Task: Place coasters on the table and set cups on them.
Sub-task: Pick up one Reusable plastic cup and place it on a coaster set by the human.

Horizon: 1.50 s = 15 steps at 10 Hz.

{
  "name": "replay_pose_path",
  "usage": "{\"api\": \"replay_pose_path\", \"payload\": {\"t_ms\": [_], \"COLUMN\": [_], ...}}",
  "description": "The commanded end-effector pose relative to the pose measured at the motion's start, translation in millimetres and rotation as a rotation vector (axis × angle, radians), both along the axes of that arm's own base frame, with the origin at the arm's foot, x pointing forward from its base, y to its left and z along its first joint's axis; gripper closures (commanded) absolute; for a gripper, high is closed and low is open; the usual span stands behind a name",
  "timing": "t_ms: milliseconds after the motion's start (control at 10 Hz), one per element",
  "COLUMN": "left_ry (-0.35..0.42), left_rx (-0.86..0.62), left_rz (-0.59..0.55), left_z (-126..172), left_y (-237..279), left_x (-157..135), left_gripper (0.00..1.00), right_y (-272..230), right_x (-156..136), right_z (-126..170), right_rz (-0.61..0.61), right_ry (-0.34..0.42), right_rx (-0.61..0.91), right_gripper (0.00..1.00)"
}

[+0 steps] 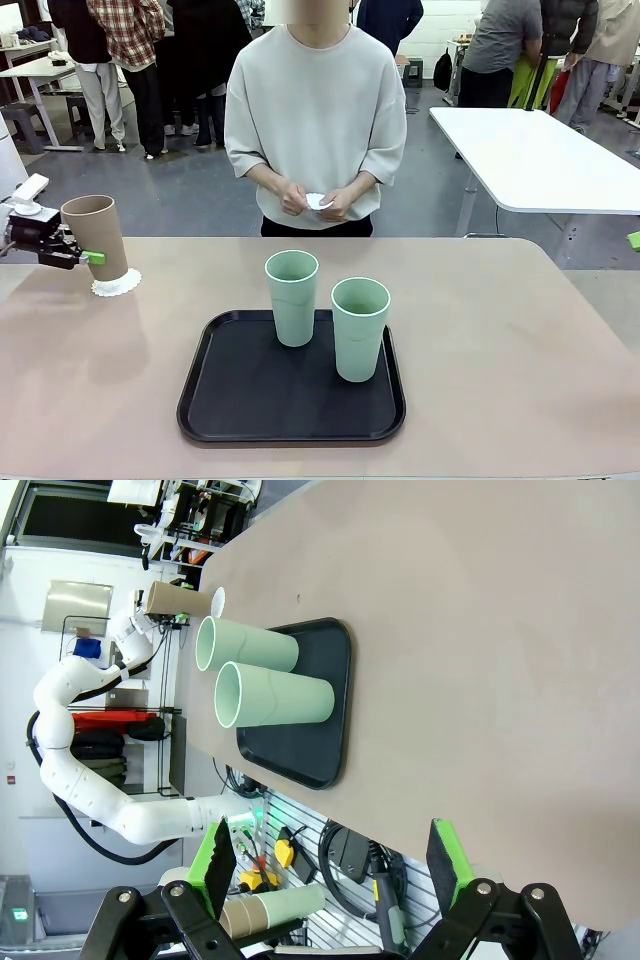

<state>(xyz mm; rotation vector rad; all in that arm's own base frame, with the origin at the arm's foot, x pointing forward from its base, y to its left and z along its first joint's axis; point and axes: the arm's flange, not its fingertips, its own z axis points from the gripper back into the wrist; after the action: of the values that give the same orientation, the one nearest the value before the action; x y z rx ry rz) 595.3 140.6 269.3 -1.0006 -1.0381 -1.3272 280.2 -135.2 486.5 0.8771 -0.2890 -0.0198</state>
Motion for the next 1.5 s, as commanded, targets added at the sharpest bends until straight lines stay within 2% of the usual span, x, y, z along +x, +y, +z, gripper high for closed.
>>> {"api": "replay_pose_path", "payload": {"t_ms": [0,200,500,1100,1300,1400], "left_ry": [-0.036,-0.043,0.007,0.016,0.016,0.015], "left_rx": [-0.063,-0.066,-0.052,-0.016,-0.006,-0.006], "left_rz": [0.027,0.041,0.029,-0.027,-0.036,-0.043], "left_z": [-10,-18,-28,-31,-33,-34], "left_y": [6,11,17,11,14,16], "left_x": [14,20,25,9,11,12], "left_gripper": [0.17,0.17,0.17,0.17,0.00,0.00], "right_y": [0,0,0,0,0,0], "right_x": [0,0,0,0,0,0], "right_z": [-1,-1,-1,-1,-1,-1], "right_rz": [0.004,0.004,0.004,0.004,0.004,0.004], "right_ry": [-0.002,-0.002,-0.002,-0.002,-0.002,-0.002], "right_rx": [0.016,0.016,0.016,0.016,0.016,0.016], "right_gripper": [0.00,0.00,0.00,0.00,0.00,0.00]}}
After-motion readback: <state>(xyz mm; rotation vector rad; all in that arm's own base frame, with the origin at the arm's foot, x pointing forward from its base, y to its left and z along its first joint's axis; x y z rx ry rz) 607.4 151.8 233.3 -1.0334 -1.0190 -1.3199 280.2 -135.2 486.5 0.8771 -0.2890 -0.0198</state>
